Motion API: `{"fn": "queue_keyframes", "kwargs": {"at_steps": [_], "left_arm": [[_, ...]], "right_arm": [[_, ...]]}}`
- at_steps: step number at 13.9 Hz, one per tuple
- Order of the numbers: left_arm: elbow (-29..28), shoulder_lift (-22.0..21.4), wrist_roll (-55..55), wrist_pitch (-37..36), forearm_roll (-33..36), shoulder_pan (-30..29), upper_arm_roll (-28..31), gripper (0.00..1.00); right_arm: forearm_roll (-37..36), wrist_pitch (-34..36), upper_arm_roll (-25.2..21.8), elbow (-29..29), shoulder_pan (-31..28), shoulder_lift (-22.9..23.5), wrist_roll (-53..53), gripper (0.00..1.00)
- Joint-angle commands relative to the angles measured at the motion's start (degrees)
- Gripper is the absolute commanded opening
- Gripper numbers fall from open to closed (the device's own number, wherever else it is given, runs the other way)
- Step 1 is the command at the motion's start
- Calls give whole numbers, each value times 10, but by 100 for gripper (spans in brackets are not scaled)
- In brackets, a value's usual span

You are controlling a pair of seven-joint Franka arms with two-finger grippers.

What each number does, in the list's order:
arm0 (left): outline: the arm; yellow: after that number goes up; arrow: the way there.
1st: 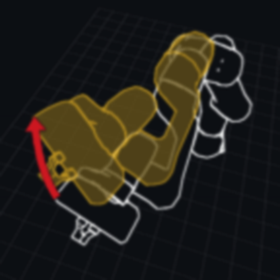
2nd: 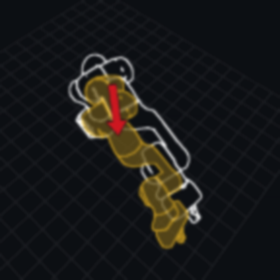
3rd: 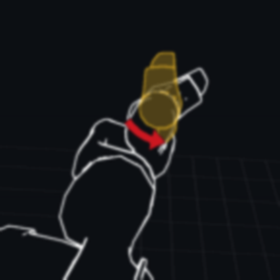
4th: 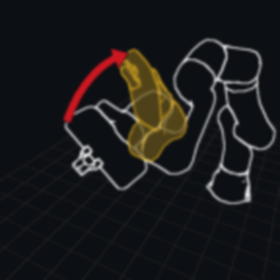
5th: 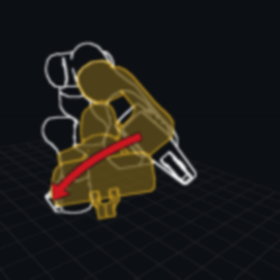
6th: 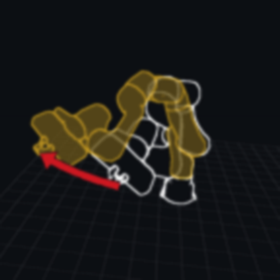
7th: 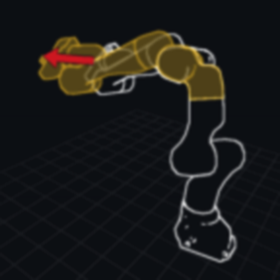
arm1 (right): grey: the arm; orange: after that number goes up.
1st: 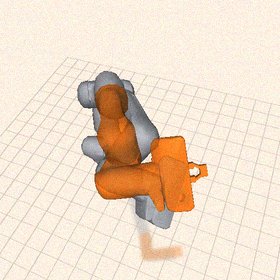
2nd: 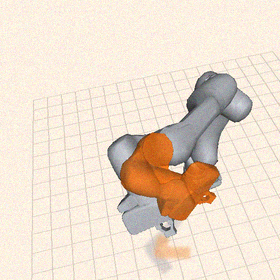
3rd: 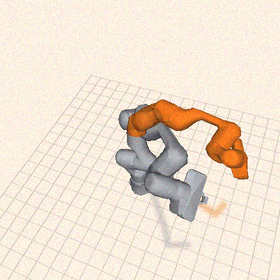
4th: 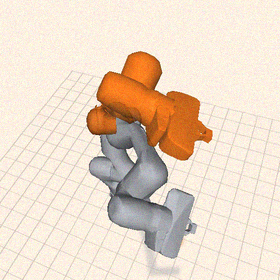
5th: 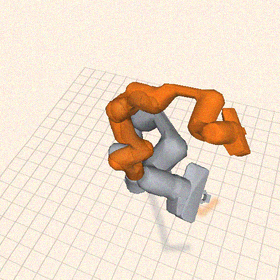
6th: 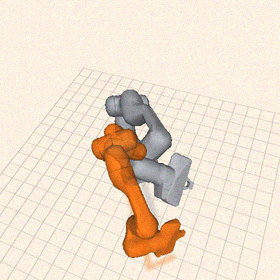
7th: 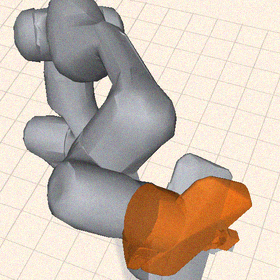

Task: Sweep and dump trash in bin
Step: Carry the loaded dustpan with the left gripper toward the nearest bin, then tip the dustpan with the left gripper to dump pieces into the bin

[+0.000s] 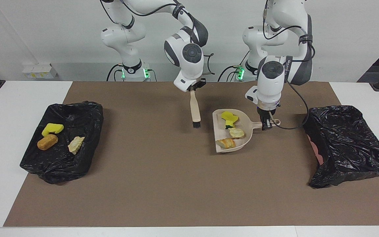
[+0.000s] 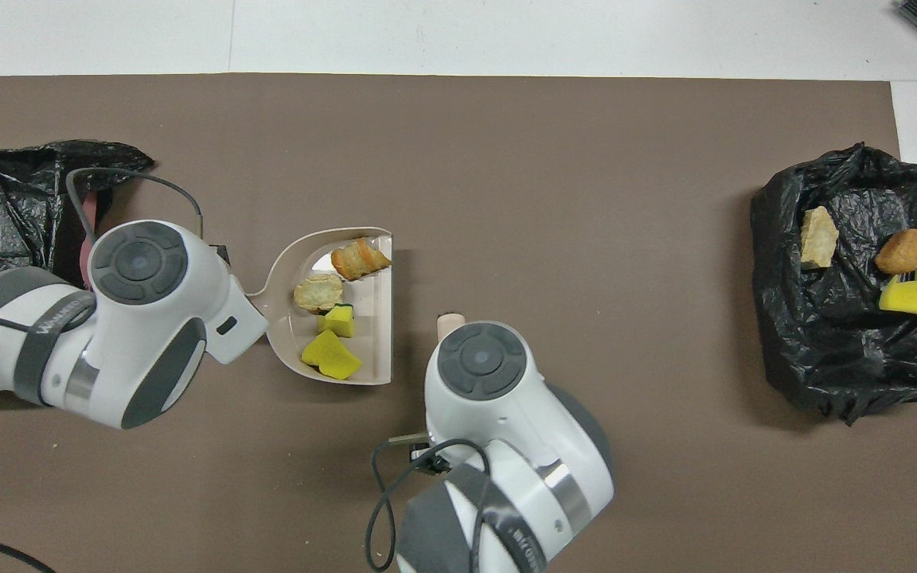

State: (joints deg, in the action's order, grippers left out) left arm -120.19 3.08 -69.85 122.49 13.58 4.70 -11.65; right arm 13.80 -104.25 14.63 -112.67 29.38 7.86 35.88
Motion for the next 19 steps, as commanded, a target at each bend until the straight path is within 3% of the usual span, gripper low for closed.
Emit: {"fn": "queue_keyframes", "kwargs": {"at_steps": [1,4,8,11,12,13,17,19], "left_arm": [[-12,-47,-109,3,-50,-4,59,0],[4,-63,-193,-15,-93,-2,149,0],[61,-56,-205,-49,-113,-5,254,0],[163,1,-289,-66,-113,-6,332,0],[206,30,-317,-71,-114,-6,357,0],[241,50,-338,-66,-111,-7,383,0],[292,95,-366,-12,-99,-28,417,0],[293,105,-368,38,-44,-36,417,0]], "right_arm": [[-10,-58,0,-32,44,5,59,0],[-8,-118,0,-66,80,16,59,0],[22,-111,1,-69,80,15,65,0],[30,-112,1,-71,80,15,90,0],[32,-109,1,-71,77,16,90,37],[32,-104,1,-68,76,16,91,99],[21,-25,-1,13,53,37,92,100],[20,-5,-2,36,35,28,89,100]]}}
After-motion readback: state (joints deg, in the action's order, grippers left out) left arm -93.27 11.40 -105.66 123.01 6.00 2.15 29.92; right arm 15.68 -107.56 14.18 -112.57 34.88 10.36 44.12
